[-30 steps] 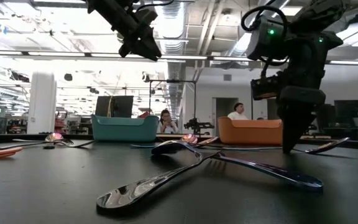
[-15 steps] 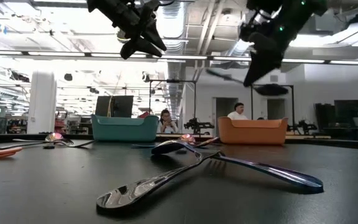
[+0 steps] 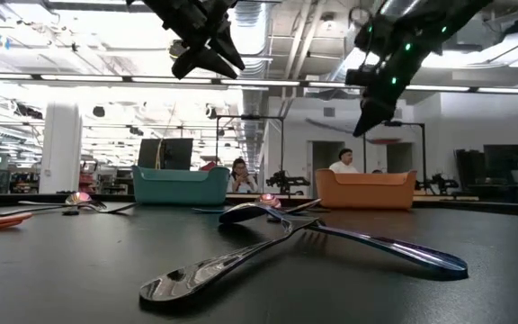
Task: Sort silverware by color (type)
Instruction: Put the purple spoon into the orange bin, then put the orange fork into the green bin
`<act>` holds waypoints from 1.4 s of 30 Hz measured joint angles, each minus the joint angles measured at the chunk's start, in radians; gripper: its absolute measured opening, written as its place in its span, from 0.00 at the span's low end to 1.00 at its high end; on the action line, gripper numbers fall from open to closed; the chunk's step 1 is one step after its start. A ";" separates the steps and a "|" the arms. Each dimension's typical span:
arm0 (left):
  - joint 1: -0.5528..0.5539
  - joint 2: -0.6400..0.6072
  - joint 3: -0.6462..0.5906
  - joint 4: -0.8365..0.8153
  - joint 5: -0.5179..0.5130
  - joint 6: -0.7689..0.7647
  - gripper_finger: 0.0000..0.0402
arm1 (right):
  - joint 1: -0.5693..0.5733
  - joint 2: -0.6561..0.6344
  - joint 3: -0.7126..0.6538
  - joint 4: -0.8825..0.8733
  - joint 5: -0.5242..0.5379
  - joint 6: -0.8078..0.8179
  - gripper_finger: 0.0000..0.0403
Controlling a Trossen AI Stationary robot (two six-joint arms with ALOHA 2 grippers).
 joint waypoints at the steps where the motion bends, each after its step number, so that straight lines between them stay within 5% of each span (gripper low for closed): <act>1: -0.009 0.000 0.000 -0.005 -0.010 -0.008 0.26 | -0.020 0.017 0.000 0.007 -0.018 -0.014 0.06; 13: -0.094 0.006 -0.018 -0.020 -0.145 -0.119 0.26 | -0.117 0.115 0.000 0.048 -0.045 -0.034 0.36; 17: -0.119 0.007 -0.074 0.038 -0.134 -0.157 0.26 | -0.111 0.094 0.000 0.045 -0.046 0.090 0.43; 21: -0.146 0.006 -0.132 0.141 -0.088 -0.193 0.26 | -0.088 0.059 0.000 0.016 -0.096 0.365 0.44; 28: -0.177 0.007 -0.183 0.170 -0.098 -0.222 0.26 | -0.016 0.039 0.001 0.004 -0.390 0.622 0.43; 42: -0.196 0.005 -0.183 0.196 -0.074 -0.230 0.26 | 0.273 0.049 0.001 0.134 -0.411 0.753 0.43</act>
